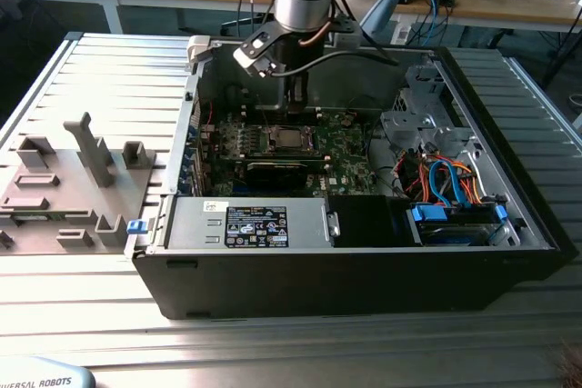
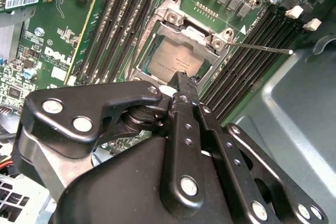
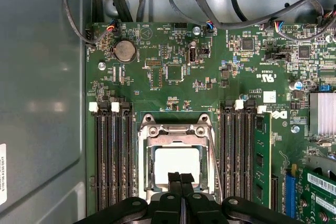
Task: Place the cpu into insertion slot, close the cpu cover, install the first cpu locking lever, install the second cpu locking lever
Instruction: 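Close the cpu cover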
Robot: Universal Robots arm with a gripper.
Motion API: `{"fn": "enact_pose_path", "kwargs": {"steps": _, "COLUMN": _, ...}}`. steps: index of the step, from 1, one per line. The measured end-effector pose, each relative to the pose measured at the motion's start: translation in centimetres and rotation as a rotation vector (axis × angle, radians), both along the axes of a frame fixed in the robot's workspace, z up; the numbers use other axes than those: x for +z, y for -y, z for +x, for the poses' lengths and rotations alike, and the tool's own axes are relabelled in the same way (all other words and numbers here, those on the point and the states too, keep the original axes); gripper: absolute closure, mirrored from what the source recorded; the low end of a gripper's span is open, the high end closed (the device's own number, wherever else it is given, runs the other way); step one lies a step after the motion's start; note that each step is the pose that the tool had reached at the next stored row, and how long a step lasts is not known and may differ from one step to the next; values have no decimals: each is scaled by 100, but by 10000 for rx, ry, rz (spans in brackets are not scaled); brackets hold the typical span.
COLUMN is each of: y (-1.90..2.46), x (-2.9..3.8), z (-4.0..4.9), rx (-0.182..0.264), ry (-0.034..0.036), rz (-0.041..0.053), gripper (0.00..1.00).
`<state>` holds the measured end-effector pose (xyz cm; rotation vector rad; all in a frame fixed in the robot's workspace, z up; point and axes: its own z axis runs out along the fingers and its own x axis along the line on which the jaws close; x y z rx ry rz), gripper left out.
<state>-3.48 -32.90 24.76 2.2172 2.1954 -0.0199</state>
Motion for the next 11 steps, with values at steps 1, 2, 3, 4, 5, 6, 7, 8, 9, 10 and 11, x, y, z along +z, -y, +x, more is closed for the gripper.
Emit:
{"fn": "enact_pose_path", "kwargs": {"steps": 1, "y": 0, "x": -1, "z": -2, "rx": 0, "ry": 0, "rz": 0, "gripper": 89}}
{"fn": "enact_pose_path", "kwargs": {"steps": 2, "y": 0, "x": -2, "z": -3, "rx": -1, "ry": 0, "rz": -1, "gripper": 89}}
{"fn": "enact_pose_path", "kwargs": {"steps": 3, "y": 0, "x": -4, "z": -5, "rx": 0, "ry": 0, "rz": 0, "gripper": 89}}
{"fn": "enact_pose_path", "kwargs": {"steps": 4, "y": 0, "x": -5, "z": -6, "rx": -1, "ry": 0, "rz": -1, "gripper": 89}}
{"fn": "enact_pose_path", "kwargs": {"steps": 5, "y": 0, "x": -6, "z": -8, "rx": -1, "ry": 0, "rz": -1, "gripper": 89}}
{"fn": "enact_pose_path", "kwargs": {"steps": 6, "y": 0, "x": -9, "z": -12, "rx": -2, "ry": 0, "rz": -1, "gripper": 89}}
{"fn": "enact_pose_path", "kwargs": {"steps": 7, "y": 0, "x": -10, "z": -14, "rx": -1, "ry": 0, "rz": 0, "gripper": 89}}
{"fn": "enact_pose_path", "kwargs": {"steps": 8, "y": 0, "x": -12, "z": -16, "rx": 0, "ry": 0, "rz": -1, "gripper": 89}}
{"fn": "enact_pose_path", "kwargs": {"steps": 9, "y": 0, "x": -13, "z": -18, "rx": 0, "ry": 0, "rz": -1, "gripper": 89}}
{"fn": "enact_pose_path", "kwargs": {"steps": 10, "y": 0, "x": -14, "z": -20, "rx": 0, "ry": 0, "rz": 0, "gripper": 89}}
{"fn": "enact_pose_path", "kwargs": {"steps": 11, "y": 0, "x": -15, "z": -22, "rx": 0, "ry": 0, "rz": -1, "gripper": 89}}
